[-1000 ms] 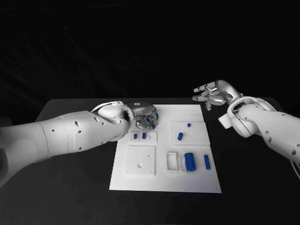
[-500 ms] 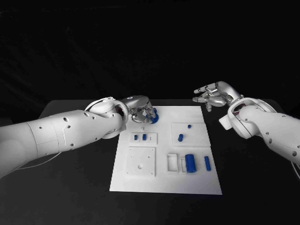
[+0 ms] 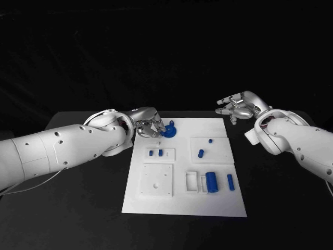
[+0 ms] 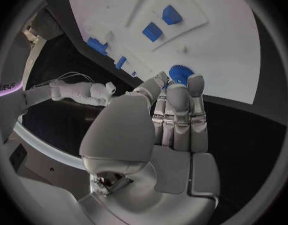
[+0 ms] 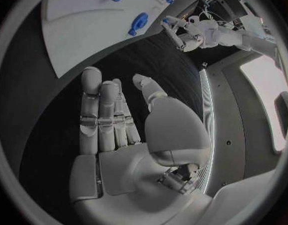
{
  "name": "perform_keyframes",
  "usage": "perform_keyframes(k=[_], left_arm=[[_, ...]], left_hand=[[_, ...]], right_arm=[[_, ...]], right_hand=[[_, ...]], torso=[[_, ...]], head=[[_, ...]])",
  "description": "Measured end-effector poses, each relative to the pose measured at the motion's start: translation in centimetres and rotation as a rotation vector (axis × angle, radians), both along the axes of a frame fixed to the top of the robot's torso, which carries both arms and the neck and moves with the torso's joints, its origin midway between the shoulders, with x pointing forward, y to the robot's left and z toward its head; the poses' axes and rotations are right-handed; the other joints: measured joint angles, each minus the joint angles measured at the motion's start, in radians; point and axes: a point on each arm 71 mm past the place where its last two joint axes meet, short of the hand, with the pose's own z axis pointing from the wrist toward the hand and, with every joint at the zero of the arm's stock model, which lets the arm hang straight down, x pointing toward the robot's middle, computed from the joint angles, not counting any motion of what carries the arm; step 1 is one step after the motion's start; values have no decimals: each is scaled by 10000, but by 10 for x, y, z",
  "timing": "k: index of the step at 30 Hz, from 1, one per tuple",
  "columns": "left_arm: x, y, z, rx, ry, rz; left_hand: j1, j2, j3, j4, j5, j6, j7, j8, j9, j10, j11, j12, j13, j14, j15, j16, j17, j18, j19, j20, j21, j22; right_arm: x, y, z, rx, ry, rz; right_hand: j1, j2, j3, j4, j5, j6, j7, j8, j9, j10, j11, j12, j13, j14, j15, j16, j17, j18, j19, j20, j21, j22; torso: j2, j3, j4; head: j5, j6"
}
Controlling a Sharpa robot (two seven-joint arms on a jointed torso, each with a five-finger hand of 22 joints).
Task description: Assemble the parts on the task board
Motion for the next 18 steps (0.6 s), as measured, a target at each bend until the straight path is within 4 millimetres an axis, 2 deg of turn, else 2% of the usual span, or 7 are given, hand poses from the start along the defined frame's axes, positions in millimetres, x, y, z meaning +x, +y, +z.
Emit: perform_keyframes(k=[18], left_arm=[[-5,10,-12,563,30,-97]], left_hand=[[1,-1,-27,-27,0,-2,-1,0,-17,-1,0,0,-3,0,0,38,-10,2,-33,33,110,-2]], right_arm=[[0,-1,0,-11,-4,-18]], right_hand=[[0,0,43,-43,-1,30,-32,0,0,0,0,-40,0,0,-1,0,-19,0,0,0,-46,0]], torso=[[16,5,-23]], head=[[38,5]])
